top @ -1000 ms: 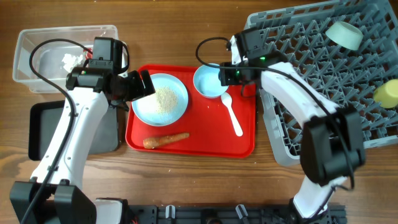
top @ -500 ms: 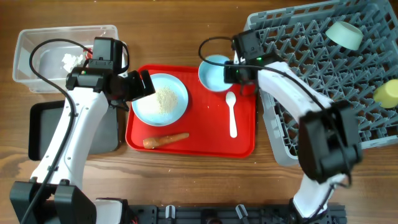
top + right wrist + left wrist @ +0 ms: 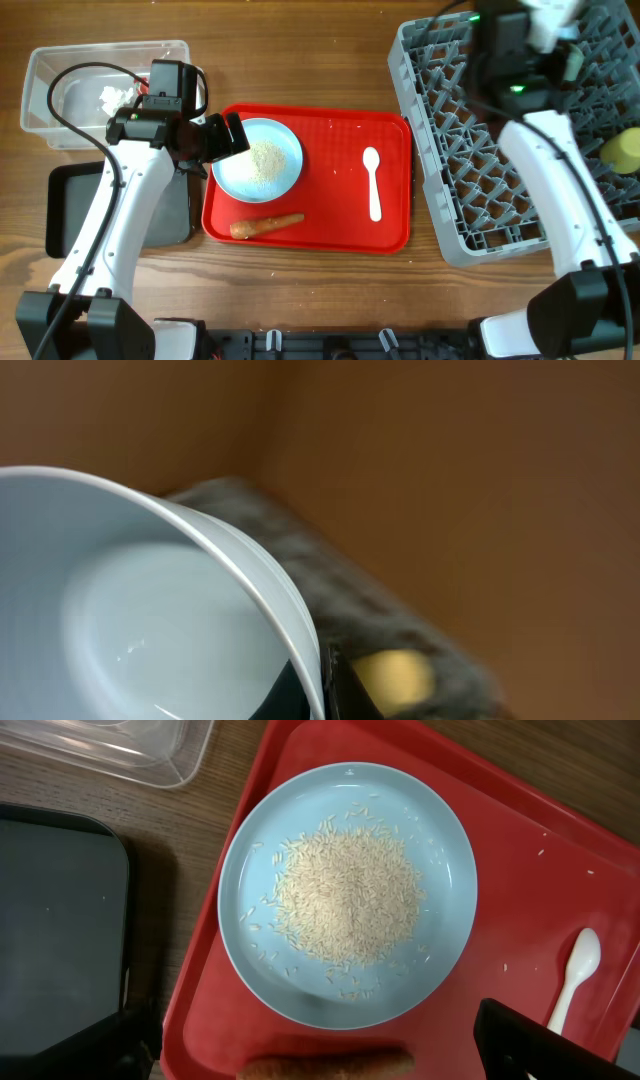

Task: Sort waste into correct bins and load items into the dishwasher rack
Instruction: 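Carry the light-blue bowl into the rack and release it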

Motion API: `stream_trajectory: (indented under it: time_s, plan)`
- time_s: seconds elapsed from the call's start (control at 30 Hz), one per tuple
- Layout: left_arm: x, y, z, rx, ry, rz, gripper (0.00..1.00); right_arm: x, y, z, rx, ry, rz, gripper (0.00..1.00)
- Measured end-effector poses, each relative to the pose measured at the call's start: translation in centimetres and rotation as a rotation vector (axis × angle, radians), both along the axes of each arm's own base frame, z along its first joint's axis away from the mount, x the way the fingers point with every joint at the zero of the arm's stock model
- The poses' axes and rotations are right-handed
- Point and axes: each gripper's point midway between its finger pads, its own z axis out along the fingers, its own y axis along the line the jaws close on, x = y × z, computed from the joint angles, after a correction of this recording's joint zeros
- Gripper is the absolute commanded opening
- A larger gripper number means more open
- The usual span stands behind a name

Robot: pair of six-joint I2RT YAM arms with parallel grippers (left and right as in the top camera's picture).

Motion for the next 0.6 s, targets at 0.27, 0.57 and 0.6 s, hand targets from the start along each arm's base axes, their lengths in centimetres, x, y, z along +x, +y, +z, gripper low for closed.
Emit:
stream_trajectory:
  time_s: [0.27,0.57,0.6]
  plan:
    - [0.0,0.0,0.0,0.0,0.0,0.0,1.0,-2.3,-8.4,-3.5,-0.118,0.153,-0.31,0.04]
    - [0.0,0.0,0.0,0.0,0.0,0.0,1.0,0.8,-8.0,-13.3,-0.148,0.39,-0.283,0.04]
    - [0.0,0.0,0.0,0.0,0.0,0.0,1.0,0.8,-7.8,-13.5,-0.164,0.397,-0.29,0.04]
